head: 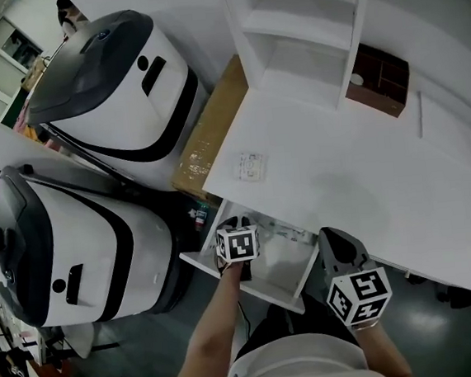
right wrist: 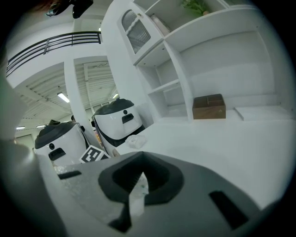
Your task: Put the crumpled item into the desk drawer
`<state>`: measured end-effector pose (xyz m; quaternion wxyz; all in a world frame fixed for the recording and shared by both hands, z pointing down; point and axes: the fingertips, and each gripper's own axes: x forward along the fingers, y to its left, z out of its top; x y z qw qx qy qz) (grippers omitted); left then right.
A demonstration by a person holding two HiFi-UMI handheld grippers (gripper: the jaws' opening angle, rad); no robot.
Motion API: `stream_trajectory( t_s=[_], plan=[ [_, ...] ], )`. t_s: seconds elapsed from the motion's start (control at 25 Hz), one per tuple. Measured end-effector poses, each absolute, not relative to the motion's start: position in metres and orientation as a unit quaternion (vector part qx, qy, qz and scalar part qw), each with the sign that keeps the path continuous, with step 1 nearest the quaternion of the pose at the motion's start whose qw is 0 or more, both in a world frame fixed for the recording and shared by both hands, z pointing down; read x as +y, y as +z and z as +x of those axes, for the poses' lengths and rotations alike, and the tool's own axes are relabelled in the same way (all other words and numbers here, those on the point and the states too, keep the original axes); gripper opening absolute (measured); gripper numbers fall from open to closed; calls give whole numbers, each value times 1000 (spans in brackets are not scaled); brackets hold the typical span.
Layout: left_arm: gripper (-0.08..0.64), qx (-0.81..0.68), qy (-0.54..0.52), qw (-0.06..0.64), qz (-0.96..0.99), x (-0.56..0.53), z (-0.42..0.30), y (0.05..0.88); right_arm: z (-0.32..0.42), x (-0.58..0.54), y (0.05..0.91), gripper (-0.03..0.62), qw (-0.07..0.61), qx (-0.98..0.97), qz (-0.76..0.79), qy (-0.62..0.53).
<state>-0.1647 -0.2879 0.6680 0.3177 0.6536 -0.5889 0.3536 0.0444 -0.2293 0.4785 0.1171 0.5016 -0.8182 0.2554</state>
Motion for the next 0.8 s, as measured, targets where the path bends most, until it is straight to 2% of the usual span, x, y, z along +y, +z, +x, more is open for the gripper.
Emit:
stream_trajectory(
  t_s=[0.8],
  plan=[
    [17, -639, 211, 212, 709, -258, -174, 514, 14, -221, 456, 2, 106, -847, 466, 232]
  ],
)
